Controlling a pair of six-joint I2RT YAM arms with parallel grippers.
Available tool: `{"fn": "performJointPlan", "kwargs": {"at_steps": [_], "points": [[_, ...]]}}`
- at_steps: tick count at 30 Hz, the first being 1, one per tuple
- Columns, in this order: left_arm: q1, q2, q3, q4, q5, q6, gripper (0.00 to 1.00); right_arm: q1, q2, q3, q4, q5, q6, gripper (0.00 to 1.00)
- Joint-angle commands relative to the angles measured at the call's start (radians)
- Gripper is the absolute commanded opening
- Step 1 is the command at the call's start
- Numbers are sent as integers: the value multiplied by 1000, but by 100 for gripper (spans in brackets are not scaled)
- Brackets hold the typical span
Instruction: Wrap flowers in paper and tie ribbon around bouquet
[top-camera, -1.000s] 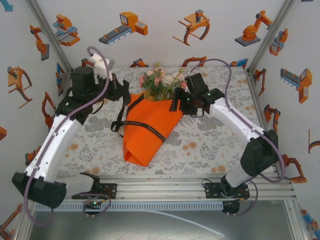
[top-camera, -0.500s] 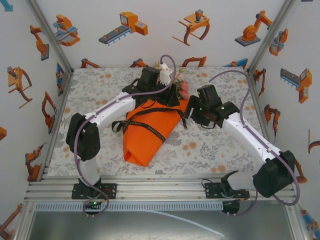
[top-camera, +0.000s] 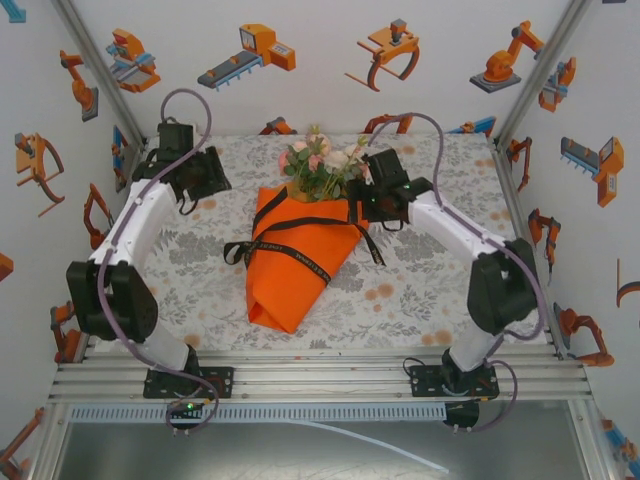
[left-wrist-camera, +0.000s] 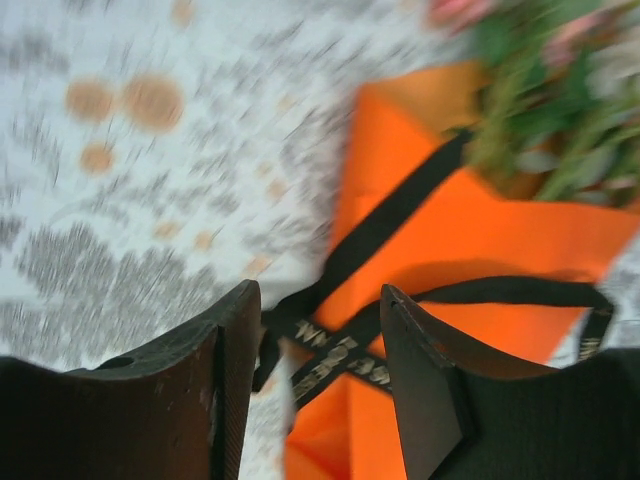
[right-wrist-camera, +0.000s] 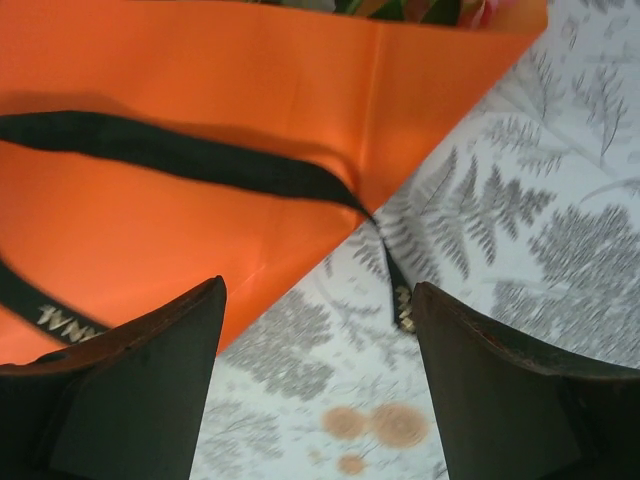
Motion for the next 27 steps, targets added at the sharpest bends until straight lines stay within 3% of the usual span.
{"fn": "performJointPlan", "kwargs": {"at_steps": [1, 6, 8, 11, 13, 17, 21, 27], "points": [[3, 42, -32, -148, 15, -14, 51, -11, 110, 88, -48, 46, -189, 69], [9, 80, -40, -148, 118, 21, 54, -23, 224, 131, -62, -139, -231, 60], [7, 56, -55, -105, 186, 51, 55, -24, 242, 131, -59, -185, -231, 52], [-5, -14, -105, 8, 322, 110, 56, -24, 234, 137, -61, -187, -231, 17], [-35, -73, -150, 86, 406, 182, 56, -27, 209, 149, -76, -214, -238, 0], [-156, -151, -216, 122, 440, 432, 59, -27, 116, 149, -84, -321, -190, 0], [-275, -143, -222, 62, 453, 680, 62, -24, 33, 96, 23, -449, 28, 0], [-344, -50, -212, 57, 393, 825, 64, -19, -21, 7, 175, -437, 179, 0]]}}
